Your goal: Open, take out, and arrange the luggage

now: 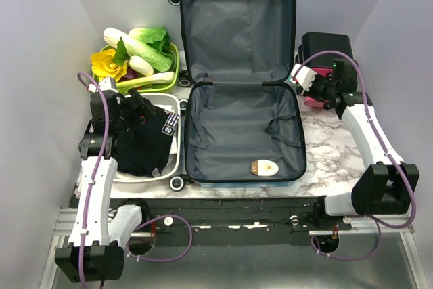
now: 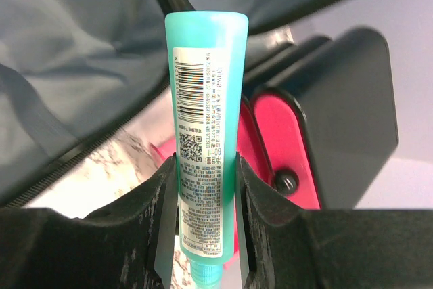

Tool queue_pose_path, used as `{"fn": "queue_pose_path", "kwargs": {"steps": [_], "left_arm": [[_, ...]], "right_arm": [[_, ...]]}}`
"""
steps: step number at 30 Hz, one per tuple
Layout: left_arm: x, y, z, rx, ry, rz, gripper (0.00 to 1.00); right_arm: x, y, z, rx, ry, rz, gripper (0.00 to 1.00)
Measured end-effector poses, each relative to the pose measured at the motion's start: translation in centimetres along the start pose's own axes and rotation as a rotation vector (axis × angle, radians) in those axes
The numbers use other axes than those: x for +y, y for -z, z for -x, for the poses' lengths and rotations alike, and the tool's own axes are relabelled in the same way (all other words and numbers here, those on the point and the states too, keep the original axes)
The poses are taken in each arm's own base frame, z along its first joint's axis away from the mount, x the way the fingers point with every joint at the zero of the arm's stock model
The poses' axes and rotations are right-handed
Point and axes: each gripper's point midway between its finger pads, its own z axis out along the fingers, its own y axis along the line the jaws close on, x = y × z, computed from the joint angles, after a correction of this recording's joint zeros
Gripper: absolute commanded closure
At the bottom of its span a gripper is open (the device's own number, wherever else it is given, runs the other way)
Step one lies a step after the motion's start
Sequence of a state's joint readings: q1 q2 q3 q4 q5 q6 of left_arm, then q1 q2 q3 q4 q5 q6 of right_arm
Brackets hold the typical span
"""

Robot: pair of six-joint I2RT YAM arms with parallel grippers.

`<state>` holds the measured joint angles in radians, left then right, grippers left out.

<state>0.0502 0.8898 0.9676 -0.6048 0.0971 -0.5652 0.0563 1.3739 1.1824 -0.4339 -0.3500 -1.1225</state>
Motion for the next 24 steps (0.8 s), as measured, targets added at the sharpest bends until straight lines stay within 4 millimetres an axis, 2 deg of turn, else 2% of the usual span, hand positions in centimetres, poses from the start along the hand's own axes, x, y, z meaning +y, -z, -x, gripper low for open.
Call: {"fn": "queue_pose_path", "kwargs": {"steps": [2, 5, 12, 17, 24], "left_arm": [[0.1, 0.1, 0.2, -0.002, 0.0, 0.012, 0.01], [0.3, 0.1, 0.5, -0.002, 0.002, 0.035, 0.01], [0.8, -0.1, 1.8, -0.001, 0.002, 0.102, 0.01], [1.3, 0.2, 2.7, -0.009, -0.004, 0.155, 0.01], [2.0, 0.3, 2.8, -0.012, -0.014, 0.196, 0.01]], "right_arm": [[-1.3, 0.4, -2.5, 0.031, -0.017, -0.029, 0.96], [-2.3, -0.2, -5.0, 0.059, -0.025, -0.03, 0.96], [-4.3, -3.9, -9.4, 0.087, -0.019, 0.007, 0.96], [-5.3, -5.5, -11.4, 0.119, 0.013, 0.018, 0.95], [-5.3, -5.3, -12.6, 0.158, 0.055, 0.026, 0.93]]}}
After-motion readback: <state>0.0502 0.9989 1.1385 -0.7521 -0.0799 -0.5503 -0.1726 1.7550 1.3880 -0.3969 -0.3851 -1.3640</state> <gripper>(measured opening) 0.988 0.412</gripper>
